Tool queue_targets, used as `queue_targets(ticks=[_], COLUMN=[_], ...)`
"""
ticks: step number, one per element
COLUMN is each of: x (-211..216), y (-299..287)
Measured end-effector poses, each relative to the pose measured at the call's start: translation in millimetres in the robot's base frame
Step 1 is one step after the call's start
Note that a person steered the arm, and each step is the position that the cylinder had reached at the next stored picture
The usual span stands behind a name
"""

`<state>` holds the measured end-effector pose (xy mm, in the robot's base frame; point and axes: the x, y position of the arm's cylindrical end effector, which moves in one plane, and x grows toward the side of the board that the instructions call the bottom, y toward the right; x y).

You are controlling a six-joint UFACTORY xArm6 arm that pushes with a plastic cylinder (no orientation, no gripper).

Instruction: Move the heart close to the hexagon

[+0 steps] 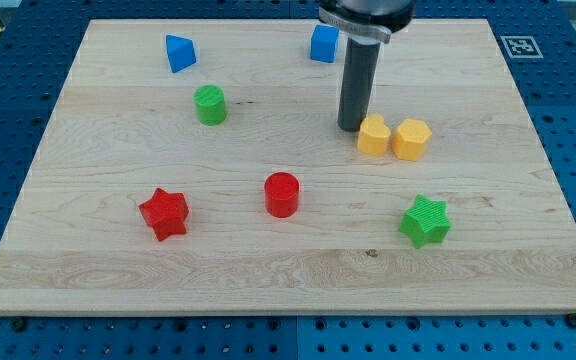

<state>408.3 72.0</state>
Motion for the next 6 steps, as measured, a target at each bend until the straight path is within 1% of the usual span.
queue_targets(ticks=[2, 3, 4, 6], x=[0, 0, -10, -46], y=[0, -11, -18, -47])
